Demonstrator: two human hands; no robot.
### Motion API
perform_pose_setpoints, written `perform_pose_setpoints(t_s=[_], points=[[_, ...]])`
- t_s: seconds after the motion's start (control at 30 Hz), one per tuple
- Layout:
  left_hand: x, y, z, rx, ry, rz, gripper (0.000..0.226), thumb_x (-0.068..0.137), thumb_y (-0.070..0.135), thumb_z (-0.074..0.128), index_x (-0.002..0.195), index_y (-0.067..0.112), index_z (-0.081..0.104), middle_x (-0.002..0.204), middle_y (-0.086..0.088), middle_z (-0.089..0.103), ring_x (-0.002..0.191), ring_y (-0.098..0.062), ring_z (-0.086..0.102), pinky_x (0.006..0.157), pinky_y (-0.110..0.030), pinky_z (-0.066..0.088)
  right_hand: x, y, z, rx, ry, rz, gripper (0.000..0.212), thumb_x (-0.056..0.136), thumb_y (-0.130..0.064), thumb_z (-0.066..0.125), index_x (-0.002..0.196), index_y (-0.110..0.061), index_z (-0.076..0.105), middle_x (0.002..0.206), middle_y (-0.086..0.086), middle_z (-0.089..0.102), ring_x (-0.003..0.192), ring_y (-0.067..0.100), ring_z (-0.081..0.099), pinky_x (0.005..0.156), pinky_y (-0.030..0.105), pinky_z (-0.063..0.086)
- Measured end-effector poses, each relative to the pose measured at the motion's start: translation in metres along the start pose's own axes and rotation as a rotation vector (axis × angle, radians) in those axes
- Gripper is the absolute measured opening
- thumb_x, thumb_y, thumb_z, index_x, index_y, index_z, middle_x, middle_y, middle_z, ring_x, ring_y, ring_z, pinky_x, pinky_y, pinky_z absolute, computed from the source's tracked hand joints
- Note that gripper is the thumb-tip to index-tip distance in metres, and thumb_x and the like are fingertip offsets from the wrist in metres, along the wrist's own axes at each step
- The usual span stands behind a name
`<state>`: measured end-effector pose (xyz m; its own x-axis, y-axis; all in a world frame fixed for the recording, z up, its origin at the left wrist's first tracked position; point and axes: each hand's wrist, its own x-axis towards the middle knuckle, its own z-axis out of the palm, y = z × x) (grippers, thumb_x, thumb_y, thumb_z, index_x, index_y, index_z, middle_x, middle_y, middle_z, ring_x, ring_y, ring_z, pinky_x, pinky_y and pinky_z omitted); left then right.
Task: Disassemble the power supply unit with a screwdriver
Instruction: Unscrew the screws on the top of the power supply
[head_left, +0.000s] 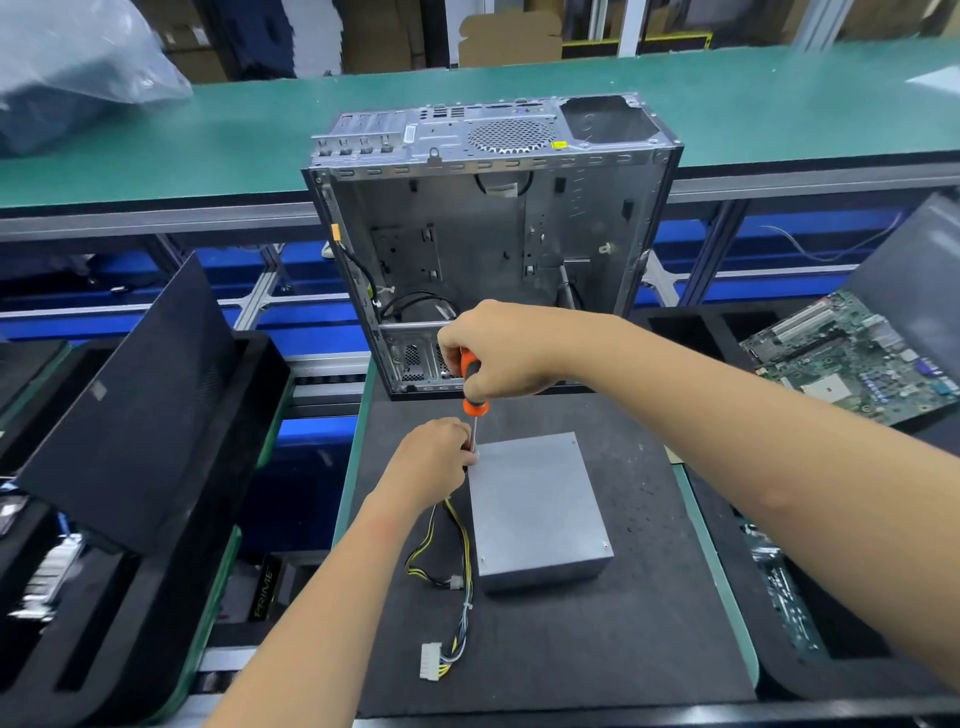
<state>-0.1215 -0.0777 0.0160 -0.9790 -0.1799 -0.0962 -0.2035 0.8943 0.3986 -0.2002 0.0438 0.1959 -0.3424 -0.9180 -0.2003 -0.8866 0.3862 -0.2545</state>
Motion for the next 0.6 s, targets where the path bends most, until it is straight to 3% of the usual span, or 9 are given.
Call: perform_pose_setpoints(t_s=[0.2, 0.3, 0.43, 0.5, 0.6], points=[[-0.002, -0.001, 0.007, 0.097, 0.012, 0.053, 0.012, 0.084, 0.005, 0.054, 0.079, 0.015, 0.052, 0.093, 0.000, 0.055, 0.082, -0.022, 0.056, 0.068, -0.036, 0.047, -0.001, 0.002, 0.002, 0.018, 0.034, -0.004, 0.014, 0.082, -0.021, 0.067, 0.094, -0.015, 0.061, 0.078, -0.014, 0.047, 0.067, 0.004, 0.046, 0.051, 0.024, 0.032], [-0.004, -0.004, 0.012, 0.062, 0.050, 0.052, 0.006, 0.089, 0.012, 0.055, 0.084, 0.010, 0.057, 0.091, -0.003, 0.055, 0.081, -0.023, 0.056, 0.071, -0.037, 0.047, -0.002, 0.005, 0.004, 0.053, 0.063, 0.015, 0.015, 0.079, -0.019, 0.068, 0.093, -0.014, 0.063, 0.078, -0.015, 0.052, 0.071, 0.006, 0.052, 0.052, 0.027, 0.038], [-0.003, -0.002, 0.016, 0.017, 0.064, 0.059, 0.012, 0.092, 0.011, 0.053, 0.081, 0.014, 0.048, 0.086, 0.001, 0.047, 0.080, -0.020, 0.049, 0.064, -0.029, 0.038, -0.004, 0.010, 0.002, 0.073, 0.078, 0.045, 0.015, 0.076, -0.020, 0.069, 0.088, -0.016, 0.063, 0.079, -0.013, 0.058, 0.077, 0.010, 0.055, 0.059, 0.031, 0.047], [-0.002, -0.003, 0.015, -0.013, 0.094, 0.021, 0.017, 0.091, 0.008, 0.053, 0.079, 0.018, 0.045, 0.083, 0.007, 0.041, 0.077, -0.016, 0.044, 0.061, -0.023, 0.032, -0.005, 0.014, -0.001, 0.057, 0.103, 0.066, 0.018, 0.074, -0.024, 0.073, 0.086, -0.016, 0.061, 0.080, -0.010, 0.057, 0.076, 0.013, 0.054, 0.056, 0.030, 0.044], [-0.003, -0.012, 0.004, -0.175, 0.196, -0.103, 0.021, 0.088, 0.001, 0.054, 0.079, 0.019, 0.047, 0.083, 0.005, 0.050, 0.075, -0.017, 0.048, 0.064, -0.026, 0.037, -0.005, 0.022, -0.003, 0.078, 0.086, 0.125, 0.031, 0.072, -0.034, 0.080, 0.081, -0.019, 0.055, 0.079, -0.004, 0.060, 0.070, 0.013, 0.058, 0.054, 0.029, 0.042]])
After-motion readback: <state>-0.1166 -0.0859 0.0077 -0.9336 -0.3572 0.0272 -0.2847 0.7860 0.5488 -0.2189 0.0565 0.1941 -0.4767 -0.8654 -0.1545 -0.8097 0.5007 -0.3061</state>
